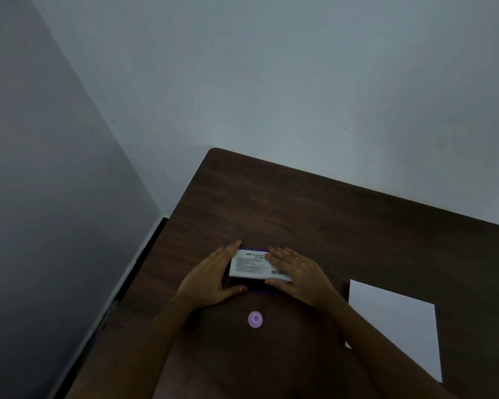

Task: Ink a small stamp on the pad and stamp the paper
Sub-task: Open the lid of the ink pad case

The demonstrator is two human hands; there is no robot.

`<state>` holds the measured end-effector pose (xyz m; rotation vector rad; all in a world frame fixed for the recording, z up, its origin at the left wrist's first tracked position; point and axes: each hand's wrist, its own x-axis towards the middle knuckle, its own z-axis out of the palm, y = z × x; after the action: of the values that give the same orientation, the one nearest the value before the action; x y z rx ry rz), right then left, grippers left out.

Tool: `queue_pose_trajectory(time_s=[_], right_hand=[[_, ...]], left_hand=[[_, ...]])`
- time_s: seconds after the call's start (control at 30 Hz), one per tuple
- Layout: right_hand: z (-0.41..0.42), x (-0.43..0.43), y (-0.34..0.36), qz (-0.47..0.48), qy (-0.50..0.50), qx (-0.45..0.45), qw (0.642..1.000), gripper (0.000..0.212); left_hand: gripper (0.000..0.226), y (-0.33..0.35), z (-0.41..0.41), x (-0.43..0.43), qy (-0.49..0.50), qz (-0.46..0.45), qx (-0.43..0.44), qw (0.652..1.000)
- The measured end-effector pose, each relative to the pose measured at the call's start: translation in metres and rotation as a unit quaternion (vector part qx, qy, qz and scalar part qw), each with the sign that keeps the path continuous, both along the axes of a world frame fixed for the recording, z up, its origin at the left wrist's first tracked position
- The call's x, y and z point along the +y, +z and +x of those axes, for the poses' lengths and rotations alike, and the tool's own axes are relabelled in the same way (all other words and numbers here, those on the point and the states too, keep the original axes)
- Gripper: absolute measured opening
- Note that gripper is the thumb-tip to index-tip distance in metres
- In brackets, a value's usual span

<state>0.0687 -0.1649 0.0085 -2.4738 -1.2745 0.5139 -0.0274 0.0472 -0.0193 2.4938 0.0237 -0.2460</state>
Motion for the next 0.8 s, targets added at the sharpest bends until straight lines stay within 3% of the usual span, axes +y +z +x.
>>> queue_pose_trajectory(time_s=[0.17, 0.27, 0.57, 0.8], right_hand=[[0.020, 0.016, 0.018, 0.178, -0.137, 0.048, 0.973, 0.047], [0.039, 0.033, 0.010, 0.212, -0.178, 0.006, 0.961, 0.020], [0.072, 0.056, -0.032, 0.138, -0.213, -0.036, 0.967, 0.015], [0.070, 0.057, -0.029, 0.126, -0.210, -0.069, 0.967, 0.012]], left_hand=[[0.106, 0.004, 0.002, 0.000, 0.024, -0.034, -0.019, 0.999], [0.109, 0.003, 0.004, 0.000, 0.011, -0.028, -0.018, 0.999], [0.100, -0.001, 0.006, 0.001, -0.038, 0.047, -0.009, 0.998], [0.101, -0.006, 0.006, 0.003, -0.038, 0.054, -0.001, 0.998]])
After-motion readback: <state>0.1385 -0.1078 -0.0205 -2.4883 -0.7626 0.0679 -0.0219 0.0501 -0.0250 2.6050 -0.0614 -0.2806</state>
